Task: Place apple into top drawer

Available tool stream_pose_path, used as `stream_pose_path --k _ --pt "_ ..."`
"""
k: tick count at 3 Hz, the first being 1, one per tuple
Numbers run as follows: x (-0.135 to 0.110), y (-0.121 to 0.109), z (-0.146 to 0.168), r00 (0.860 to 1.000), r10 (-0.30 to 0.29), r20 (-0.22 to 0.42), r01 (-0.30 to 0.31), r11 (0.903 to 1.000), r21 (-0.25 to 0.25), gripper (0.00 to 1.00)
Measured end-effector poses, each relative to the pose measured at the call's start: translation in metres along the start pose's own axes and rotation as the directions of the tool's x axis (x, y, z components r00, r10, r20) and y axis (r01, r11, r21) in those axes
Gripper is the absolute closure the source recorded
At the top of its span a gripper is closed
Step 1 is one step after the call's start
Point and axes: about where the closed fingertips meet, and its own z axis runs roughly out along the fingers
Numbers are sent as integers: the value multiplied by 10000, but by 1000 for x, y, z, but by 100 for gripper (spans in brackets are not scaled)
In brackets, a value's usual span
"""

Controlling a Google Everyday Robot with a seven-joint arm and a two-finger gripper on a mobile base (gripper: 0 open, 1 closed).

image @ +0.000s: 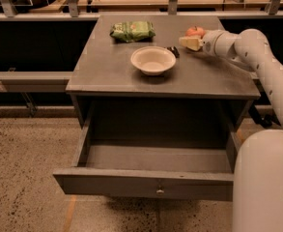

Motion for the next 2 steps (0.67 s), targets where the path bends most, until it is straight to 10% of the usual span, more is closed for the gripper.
stream_pose_path --k 2 --pt "-7 13 5 10000 10 82 -3 9969 -790 92"
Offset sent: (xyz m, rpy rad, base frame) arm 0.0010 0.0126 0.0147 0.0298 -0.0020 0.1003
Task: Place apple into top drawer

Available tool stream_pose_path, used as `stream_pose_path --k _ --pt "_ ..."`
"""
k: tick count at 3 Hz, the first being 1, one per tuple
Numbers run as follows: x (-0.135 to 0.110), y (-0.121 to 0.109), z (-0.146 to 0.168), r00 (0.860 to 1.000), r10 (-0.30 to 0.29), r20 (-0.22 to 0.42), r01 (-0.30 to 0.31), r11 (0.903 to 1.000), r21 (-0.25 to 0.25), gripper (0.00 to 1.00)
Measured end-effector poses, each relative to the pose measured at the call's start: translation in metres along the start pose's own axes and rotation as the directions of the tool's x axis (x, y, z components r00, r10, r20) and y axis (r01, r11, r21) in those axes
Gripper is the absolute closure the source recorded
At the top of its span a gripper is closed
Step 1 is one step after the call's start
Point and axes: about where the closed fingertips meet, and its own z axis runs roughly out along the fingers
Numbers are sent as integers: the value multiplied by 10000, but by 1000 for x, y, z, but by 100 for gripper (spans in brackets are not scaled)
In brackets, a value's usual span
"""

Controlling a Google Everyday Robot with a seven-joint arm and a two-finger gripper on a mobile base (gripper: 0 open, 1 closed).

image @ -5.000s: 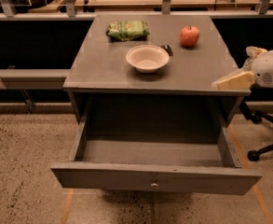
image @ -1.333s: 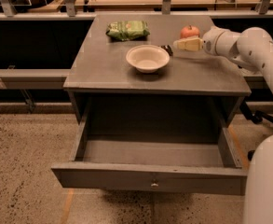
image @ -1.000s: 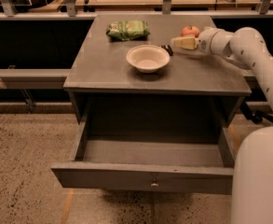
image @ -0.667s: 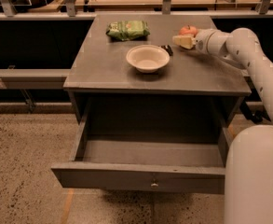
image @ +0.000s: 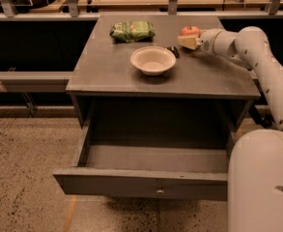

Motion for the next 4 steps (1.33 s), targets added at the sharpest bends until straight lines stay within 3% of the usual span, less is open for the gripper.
stream_pose_path --k 1,2,4 --pt "-18 10 -34 9998 -222 -16 221 9993 -302 100" --pt "-23 45 -80 9998 -88 162 104 9952 -968 100" --pt "-32 57 -97 9994 216 258 -183 9922 -1230 100"
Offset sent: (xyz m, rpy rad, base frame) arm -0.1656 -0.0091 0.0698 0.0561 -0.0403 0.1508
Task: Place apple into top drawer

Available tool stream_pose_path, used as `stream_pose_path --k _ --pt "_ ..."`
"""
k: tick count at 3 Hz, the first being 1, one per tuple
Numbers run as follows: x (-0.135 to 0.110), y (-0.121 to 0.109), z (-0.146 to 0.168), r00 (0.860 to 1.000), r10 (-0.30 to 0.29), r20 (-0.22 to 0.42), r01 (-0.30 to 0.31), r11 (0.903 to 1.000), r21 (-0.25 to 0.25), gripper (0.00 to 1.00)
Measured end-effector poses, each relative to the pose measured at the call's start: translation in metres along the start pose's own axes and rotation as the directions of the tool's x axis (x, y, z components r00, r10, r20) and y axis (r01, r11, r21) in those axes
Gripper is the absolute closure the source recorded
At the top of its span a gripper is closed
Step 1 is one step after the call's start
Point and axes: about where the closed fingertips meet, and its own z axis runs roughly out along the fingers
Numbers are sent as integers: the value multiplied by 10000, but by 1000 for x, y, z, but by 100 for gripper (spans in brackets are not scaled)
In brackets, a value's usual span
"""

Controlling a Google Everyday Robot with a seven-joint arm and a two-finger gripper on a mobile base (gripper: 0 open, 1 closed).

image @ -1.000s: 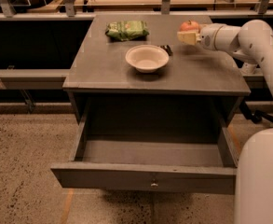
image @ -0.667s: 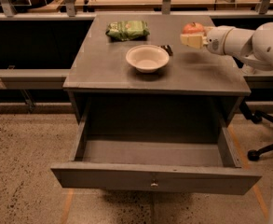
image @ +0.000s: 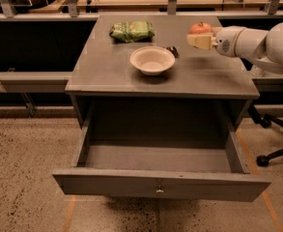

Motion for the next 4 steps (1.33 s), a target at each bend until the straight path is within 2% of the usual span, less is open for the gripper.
stream_pose_path --k 1,2,3,4 --pt "-11 36 -27 9987 449 225 -431 9964 -729 100" --pt "-9 86 -53 9960 848 266 -800 9859 -1471 100" --pt "18 144 -73 9944 1047 -160 -1055 9666 -2337 100" --pt "17 143 -73 9945 1036 -142 -1041 9669 -2331 100"
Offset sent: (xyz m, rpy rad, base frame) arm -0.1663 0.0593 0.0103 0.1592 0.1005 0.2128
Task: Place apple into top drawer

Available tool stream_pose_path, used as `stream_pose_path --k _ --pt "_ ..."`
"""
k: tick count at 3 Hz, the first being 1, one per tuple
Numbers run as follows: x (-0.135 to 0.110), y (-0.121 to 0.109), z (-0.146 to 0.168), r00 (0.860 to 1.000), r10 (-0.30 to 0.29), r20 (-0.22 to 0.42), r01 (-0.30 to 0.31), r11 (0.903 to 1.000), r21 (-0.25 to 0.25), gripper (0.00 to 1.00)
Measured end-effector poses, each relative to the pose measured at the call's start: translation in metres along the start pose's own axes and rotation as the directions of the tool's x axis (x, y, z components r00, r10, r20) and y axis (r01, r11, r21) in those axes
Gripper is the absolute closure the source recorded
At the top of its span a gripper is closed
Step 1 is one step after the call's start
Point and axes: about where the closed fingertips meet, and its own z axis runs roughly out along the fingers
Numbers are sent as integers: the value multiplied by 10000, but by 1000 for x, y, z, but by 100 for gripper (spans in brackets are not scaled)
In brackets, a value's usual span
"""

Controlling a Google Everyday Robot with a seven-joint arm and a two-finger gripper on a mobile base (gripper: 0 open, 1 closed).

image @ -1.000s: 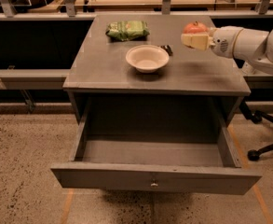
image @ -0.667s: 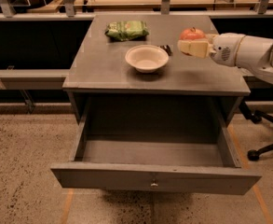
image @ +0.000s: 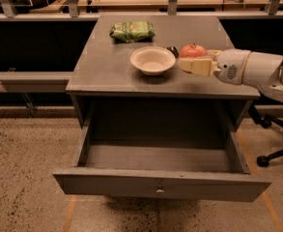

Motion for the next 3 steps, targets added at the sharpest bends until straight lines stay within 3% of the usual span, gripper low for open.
stream_pose_path --k 1,2,3 --pt "4 11 5 9998 205 -6 -205 9996 -180 100" --pt "13 38 14 9972 746 85 -740 9953 -627 100" --pt "30 78 21 9909 1322 -254 -1339 9874 -838 100"
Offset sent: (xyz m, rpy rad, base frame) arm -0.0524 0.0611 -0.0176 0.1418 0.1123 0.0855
